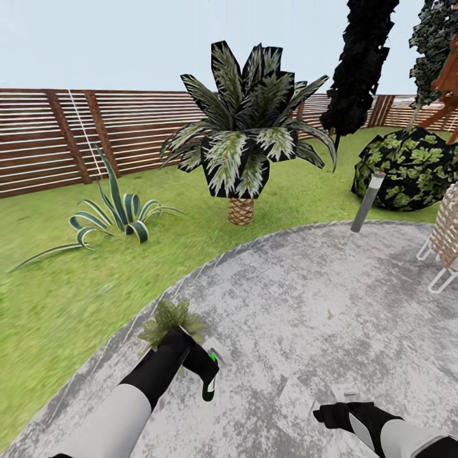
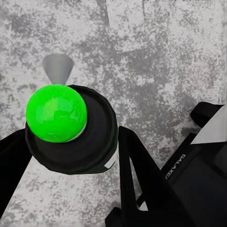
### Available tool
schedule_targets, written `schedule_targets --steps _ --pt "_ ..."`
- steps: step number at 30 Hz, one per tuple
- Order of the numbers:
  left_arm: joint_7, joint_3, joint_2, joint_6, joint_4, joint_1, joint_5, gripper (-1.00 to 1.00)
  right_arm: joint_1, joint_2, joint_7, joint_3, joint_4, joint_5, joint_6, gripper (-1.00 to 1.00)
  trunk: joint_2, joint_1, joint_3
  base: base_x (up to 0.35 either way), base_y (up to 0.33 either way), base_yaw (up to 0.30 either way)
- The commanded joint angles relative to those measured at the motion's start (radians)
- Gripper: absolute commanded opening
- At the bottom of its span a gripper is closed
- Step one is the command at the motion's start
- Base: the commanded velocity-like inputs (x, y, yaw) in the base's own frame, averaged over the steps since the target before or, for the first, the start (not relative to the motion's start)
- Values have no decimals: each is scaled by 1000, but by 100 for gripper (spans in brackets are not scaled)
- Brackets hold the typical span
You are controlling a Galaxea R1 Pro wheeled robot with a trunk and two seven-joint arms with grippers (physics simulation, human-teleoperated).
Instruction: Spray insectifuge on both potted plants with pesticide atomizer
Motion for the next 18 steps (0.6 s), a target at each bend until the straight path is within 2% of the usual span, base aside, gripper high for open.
schedule_targets --steps 1,18 --pt "-8 0 0 3 -1 0 -8 -100 -1 0 5 8 2 -11 2 100 7 -4 4 0 0 0" --pt "-8 0 -1 3 -1 0 -7 -100 -1 2 6 8 2 -12 2 100 126 -69 75 0 0 0"
